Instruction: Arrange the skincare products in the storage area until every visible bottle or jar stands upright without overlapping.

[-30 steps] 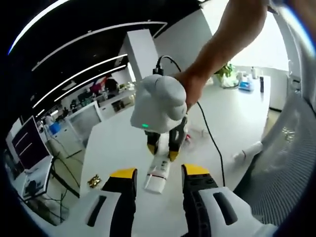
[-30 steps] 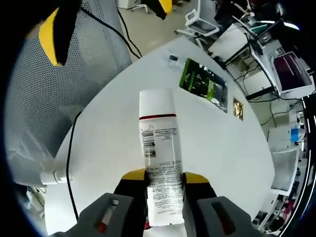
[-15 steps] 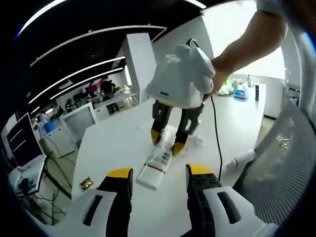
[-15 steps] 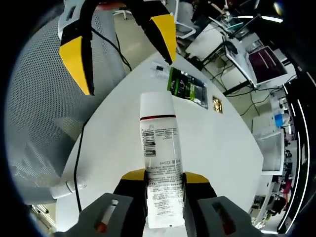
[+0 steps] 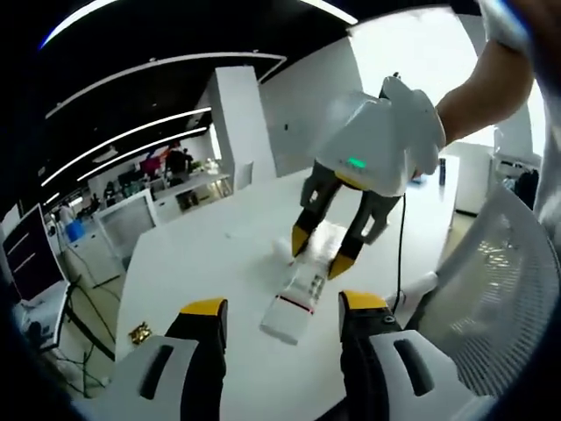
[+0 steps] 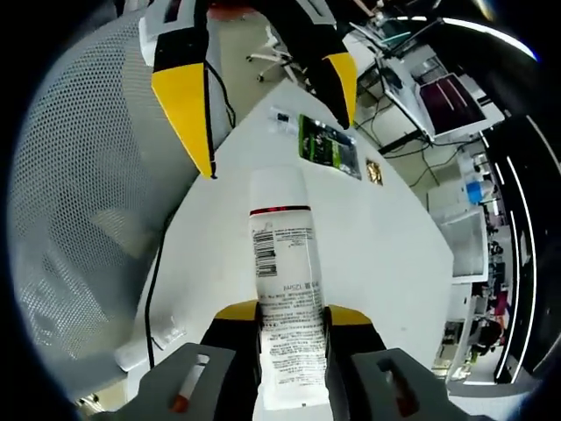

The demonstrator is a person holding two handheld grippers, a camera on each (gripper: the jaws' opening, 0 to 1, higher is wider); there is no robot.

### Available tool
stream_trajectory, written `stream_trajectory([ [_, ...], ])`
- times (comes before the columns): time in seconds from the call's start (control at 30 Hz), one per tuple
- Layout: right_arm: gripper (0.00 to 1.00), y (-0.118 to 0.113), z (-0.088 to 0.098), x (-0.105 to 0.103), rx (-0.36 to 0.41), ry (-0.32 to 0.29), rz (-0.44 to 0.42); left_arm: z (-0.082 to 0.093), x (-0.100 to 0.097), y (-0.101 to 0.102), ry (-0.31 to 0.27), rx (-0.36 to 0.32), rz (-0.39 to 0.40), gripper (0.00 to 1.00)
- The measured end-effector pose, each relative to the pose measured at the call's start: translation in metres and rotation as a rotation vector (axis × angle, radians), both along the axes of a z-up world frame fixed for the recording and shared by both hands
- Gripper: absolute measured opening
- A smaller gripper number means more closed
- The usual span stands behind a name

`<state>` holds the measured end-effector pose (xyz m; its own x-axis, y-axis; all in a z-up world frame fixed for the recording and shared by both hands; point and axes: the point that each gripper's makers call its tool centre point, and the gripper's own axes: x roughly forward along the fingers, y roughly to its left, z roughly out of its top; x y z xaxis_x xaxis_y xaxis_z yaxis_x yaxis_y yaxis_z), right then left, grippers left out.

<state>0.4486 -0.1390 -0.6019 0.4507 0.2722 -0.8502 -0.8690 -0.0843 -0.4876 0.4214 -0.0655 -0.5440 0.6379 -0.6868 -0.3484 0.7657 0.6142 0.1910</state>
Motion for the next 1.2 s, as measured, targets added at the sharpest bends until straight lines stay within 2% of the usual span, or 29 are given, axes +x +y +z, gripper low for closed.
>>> stream_trajectory([
  [0.17, 0.21, -0.006, 0.004, -0.008, 0.007, -0.027, -0.027, 0.0, -0.005, -0.005, 0.031, -0.024, -0.028, 0.53],
  [0.2, 0.21, -0.007, 0.005, -0.009, 0.008, -0.034, -0.03, 0.003, -0.006, -0.006, 0.05, -0.058, -0.028, 0.54],
  [0.23, 0.21, -0.008, 0.006, -0.01, 0.01, -0.037, -0.035, 0.012, -0.006, -0.006, 0.083, -0.14, -0.02, 0.56],
  [0.3, 0.21, -0.01, 0.009, -0.012, 0.015, -0.05, -0.053, 0.021, -0.002, -0.002, 0.128, -0.237, 0.013, 0.59],
  [0.43, 0.21, -0.01, 0.016, -0.017, 0.008, -0.097, -0.036, 0.015, -0.001, -0.002, 0.144, -0.213, 0.012, 0.6],
  [0.57, 0.21, -0.012, 0.021, -0.024, 0.013, -0.126, -0.023, 0.013, -0.01, -0.01, 0.155, -0.201, -0.032, 0.57],
  [0.7, 0.21, -0.015, 0.02, -0.031, -0.005, -0.162, 0.011, 0.009, -0.02, -0.021, 0.241, -0.227, -0.088, 0.54],
  [0.87, 0.21, -0.016, 0.022, -0.04, -0.007, -0.191, 0.048, 0.001, -0.023, -0.024, 0.271, -0.203, -0.097, 0.55],
  [0.93, 0.21, -0.016, 0.026, -0.043, -0.002, -0.195, 0.064, -0.003, -0.025, -0.025, 0.274, -0.171, -0.102, 0.52],
  [1.07, 0.21, -0.01, 0.035, -0.05, -0.022, -0.224, 0.146, -0.002, -0.031, -0.029, 0.296, -0.175, -0.14, 0.43],
  [1.2, 0.21, -0.003, 0.043, -0.057, -0.046, -0.26, 0.226, -0.002, -0.032, -0.031, 0.297, -0.174, -0.146, 0.49],
])
